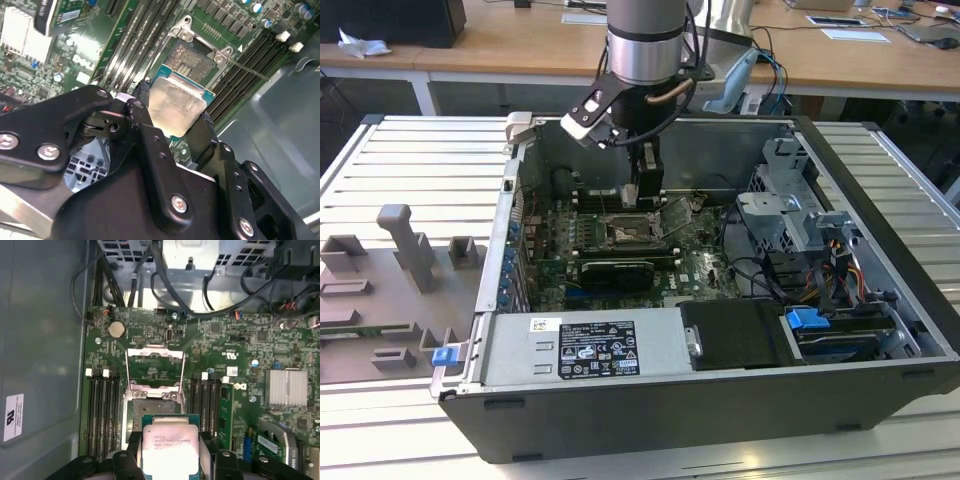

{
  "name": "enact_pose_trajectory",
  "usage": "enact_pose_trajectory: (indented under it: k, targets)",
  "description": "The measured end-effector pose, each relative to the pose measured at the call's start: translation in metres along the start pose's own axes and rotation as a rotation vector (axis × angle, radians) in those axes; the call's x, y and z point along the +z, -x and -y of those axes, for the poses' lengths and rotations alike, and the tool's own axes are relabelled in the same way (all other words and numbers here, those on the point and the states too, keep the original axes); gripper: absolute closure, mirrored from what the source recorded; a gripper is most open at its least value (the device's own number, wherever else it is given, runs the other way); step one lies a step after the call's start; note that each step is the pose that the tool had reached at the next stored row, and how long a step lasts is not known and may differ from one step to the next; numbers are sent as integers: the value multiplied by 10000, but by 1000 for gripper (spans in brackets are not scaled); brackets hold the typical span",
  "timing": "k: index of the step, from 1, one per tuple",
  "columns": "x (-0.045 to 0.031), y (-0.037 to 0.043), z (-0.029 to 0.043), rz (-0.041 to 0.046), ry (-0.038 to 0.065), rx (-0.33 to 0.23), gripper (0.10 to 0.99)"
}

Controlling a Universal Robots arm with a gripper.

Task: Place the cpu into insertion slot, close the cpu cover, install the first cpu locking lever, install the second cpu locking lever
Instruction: 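Place the cpu into insertion slot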

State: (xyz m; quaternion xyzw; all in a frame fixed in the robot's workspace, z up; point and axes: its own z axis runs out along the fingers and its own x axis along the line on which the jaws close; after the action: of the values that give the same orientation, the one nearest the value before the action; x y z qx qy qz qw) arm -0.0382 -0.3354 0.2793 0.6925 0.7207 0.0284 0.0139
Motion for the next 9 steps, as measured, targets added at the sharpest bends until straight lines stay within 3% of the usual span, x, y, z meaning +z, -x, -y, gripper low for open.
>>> enact_pose_trajectory:
  k: [2,9]
  targets:
    - [57,-33,34,0,0,2,545]
    - [206,-57,46,-1,0,0,545]
